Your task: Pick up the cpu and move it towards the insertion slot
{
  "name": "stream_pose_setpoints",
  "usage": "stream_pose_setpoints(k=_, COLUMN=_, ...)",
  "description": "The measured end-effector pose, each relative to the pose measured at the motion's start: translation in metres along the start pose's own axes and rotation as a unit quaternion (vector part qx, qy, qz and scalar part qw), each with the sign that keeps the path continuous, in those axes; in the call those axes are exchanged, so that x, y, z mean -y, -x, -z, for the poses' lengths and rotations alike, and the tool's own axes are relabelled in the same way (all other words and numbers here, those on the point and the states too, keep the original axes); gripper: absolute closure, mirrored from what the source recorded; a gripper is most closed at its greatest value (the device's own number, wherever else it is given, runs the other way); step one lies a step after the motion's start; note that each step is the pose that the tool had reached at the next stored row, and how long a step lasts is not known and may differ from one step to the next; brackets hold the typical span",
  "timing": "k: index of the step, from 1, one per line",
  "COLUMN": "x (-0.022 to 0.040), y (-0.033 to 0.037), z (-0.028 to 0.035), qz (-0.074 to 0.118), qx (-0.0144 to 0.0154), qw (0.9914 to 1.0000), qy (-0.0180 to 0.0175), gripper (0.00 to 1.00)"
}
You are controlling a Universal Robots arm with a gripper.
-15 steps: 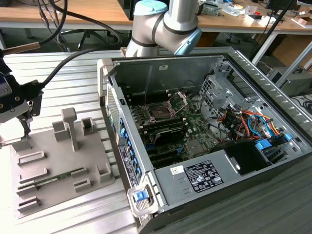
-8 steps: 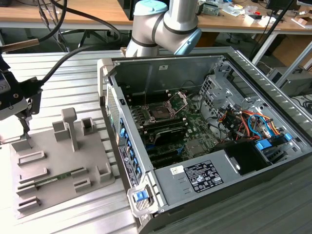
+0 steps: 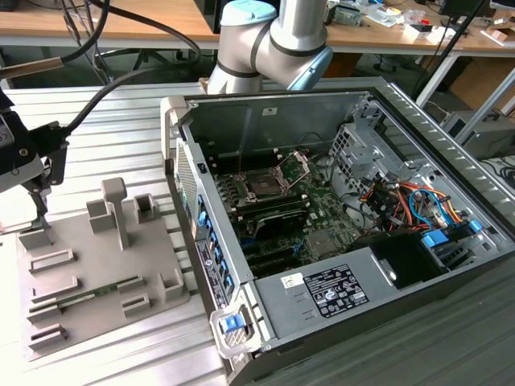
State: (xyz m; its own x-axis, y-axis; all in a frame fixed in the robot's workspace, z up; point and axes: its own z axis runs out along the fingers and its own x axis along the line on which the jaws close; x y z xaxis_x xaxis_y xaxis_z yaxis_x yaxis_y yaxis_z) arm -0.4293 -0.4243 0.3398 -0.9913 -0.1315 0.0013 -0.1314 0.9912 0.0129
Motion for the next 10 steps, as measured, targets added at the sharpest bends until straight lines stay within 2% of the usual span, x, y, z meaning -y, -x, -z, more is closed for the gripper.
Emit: stream_pose_setpoints(k=10, x=-0.0001, y=0.0000, z=0.0048, qz=0.000, qx=-0.0001, qw=1.00000, qy=0.0000, gripper=0.45)
